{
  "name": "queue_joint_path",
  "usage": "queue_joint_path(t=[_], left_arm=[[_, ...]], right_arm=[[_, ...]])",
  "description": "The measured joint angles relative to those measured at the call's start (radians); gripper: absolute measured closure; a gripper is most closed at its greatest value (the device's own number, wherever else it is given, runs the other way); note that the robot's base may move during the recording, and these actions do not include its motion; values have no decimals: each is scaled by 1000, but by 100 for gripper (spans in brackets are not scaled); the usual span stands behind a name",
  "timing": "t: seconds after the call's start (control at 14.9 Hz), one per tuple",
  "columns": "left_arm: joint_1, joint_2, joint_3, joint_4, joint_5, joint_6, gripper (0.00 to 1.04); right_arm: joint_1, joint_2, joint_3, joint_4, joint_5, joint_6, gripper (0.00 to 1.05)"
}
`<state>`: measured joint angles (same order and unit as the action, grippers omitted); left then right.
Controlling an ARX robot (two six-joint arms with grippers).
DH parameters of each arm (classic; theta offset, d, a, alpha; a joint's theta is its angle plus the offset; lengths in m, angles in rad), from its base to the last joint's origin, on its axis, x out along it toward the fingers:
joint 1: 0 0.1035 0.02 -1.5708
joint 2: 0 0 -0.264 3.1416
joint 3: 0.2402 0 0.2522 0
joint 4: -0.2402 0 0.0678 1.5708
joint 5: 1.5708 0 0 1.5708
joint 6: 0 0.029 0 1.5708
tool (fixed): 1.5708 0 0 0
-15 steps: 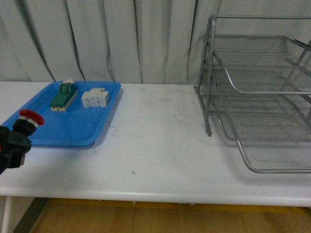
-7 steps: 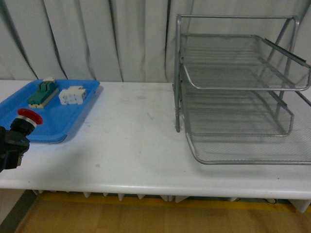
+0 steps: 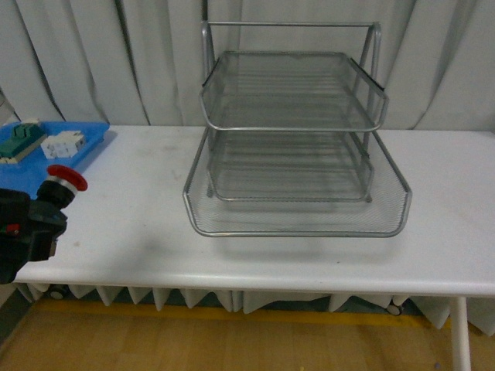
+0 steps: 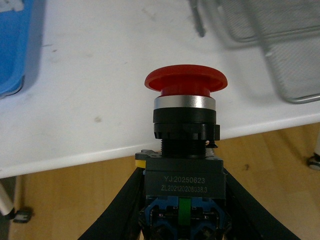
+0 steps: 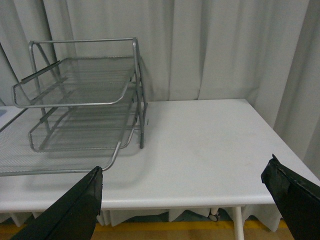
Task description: Place button on rack with both arms
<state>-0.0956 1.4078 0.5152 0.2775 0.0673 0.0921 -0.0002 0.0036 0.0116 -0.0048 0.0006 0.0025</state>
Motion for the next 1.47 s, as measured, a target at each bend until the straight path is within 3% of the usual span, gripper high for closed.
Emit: queue_joint_path(t=[0.33, 0.67, 1.21, 1.47], left_arm=[[-173, 108, 221, 1, -38, -68, 69], [-424, 372, 504, -56, -22, -88, 69], [-373, 693, 938, -312, 3, -23, 69], [-357, 787, 1112, -447, 50, 109, 69]], right_arm=[[0, 0, 0, 1, 2, 0, 6], [0, 0, 0, 1, 1, 0, 6], [0, 0, 0, 1, 1, 0, 6], [0, 0, 0, 1, 1, 0, 6]])
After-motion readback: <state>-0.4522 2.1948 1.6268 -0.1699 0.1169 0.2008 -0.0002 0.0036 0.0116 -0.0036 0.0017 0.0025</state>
